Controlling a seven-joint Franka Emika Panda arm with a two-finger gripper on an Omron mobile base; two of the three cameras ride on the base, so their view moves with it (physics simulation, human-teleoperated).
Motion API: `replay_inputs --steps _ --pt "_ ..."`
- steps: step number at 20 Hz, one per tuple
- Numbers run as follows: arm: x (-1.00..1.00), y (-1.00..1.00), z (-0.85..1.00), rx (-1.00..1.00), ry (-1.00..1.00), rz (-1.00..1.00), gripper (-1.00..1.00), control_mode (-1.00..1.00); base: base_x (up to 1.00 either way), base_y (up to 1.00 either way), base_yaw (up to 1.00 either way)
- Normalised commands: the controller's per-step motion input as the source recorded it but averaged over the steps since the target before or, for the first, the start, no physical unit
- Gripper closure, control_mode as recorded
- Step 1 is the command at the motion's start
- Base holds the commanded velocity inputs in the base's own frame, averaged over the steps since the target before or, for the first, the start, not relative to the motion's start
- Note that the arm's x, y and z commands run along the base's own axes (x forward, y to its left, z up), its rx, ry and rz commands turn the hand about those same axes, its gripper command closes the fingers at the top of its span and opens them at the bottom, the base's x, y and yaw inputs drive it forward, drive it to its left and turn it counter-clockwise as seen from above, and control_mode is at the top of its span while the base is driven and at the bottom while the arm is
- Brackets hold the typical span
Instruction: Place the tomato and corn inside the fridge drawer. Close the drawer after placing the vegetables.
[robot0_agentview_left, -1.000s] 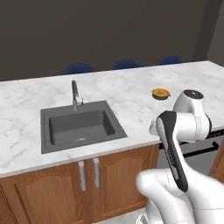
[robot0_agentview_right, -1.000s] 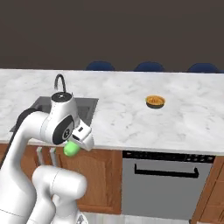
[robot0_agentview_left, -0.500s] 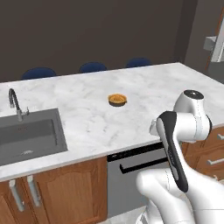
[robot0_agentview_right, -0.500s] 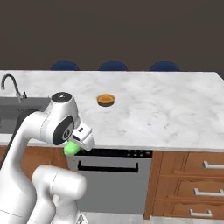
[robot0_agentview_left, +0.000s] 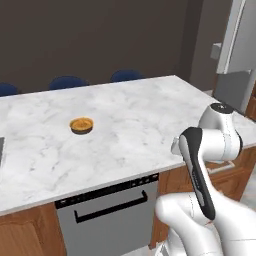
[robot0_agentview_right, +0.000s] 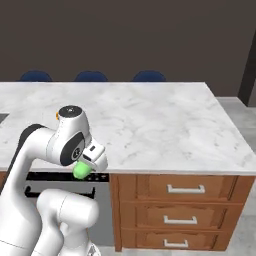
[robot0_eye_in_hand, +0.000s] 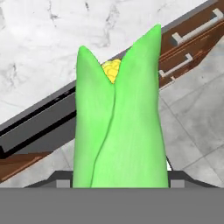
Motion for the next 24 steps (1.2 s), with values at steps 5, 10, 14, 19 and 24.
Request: replay_inputs --steps 5,10,14,19,24 --pt "0.0 0.0 0.0 0.0 0.0 0.0 1.0 1.0 0.57 -1.0 -0.04" --pt "0.0 0.0 0.0 0.0 0.0 0.0 1.0 1.0 0.62 -1.0 -0.03" --pt "0.0 0.0 0.0 0.0 0.0 0.0 1.0 1.0 0.64 -1.0 -0.02" --pt "0.0 0.0 0.0 0.0 0.0 0.0 1.0 1.0 0.67 -1.0 -0.02" --pt "0.0 0.0 0.0 0.0 0.0 0.0 1.0 1.0 0.62 -1.0 -0.02"
